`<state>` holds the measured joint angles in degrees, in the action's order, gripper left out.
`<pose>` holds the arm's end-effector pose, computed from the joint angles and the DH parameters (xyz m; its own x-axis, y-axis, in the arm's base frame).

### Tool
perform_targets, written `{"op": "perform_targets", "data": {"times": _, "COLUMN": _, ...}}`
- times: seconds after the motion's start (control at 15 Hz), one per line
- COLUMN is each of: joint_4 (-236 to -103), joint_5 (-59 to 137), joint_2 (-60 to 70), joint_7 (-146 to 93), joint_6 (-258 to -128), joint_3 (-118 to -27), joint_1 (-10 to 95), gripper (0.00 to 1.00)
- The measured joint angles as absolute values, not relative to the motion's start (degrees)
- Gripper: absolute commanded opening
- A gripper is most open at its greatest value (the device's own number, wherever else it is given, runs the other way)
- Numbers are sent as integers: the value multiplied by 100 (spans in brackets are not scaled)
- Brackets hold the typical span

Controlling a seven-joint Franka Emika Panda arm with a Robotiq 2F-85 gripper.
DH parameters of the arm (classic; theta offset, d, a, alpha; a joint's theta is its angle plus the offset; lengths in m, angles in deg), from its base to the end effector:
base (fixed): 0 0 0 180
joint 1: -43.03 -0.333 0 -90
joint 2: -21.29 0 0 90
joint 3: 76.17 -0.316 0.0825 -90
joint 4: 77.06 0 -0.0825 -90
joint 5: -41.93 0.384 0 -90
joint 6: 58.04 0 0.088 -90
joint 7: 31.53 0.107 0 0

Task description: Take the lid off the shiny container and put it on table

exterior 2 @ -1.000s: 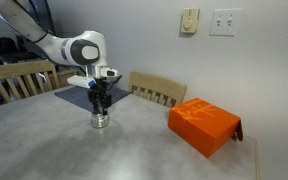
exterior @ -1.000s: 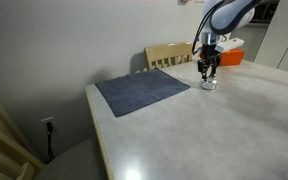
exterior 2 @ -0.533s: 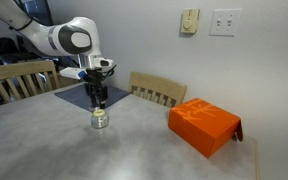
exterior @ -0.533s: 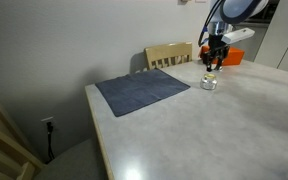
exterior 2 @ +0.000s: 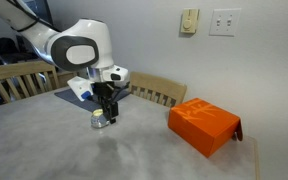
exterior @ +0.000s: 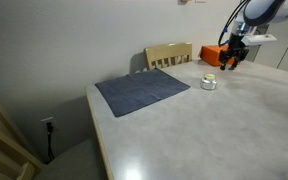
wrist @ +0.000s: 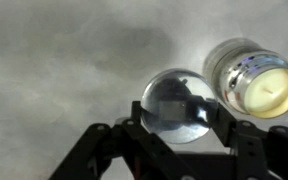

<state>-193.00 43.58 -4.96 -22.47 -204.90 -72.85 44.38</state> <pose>0.6088 -0.0492 0.2281 0.9640 -0.2526 0.0827 -0.2531 -0.9674 -0.0051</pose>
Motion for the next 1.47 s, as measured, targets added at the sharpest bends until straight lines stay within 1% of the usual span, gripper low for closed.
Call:
{"op": "perform_targets", "data": {"times": 0.33, "joint_4": -19187, "joint_5": 4328, "joint_2": -707, "joint_7": -2208, "joint_6": -20432, "joint_3": -7216, "joint_1": 4514, "gripper": 44}}
{"op": "perform_targets", "data": {"times": 0.87, "joint_4": -18195, "joint_5": 4126, "joint_2": -1533, "joint_7": -1989, "joint_6": -19925, "joint_3": -7157, "joint_1": 4355, "gripper": 44}}
{"op": "perform_targets", "data": {"times": 1.47, "joint_4": -17502, "joint_5": 4258, "joint_2": -2192, "joint_7": -1992, "joint_6": -19890, "joint_3": -7157, "joint_1": 4453, "gripper": 44}}
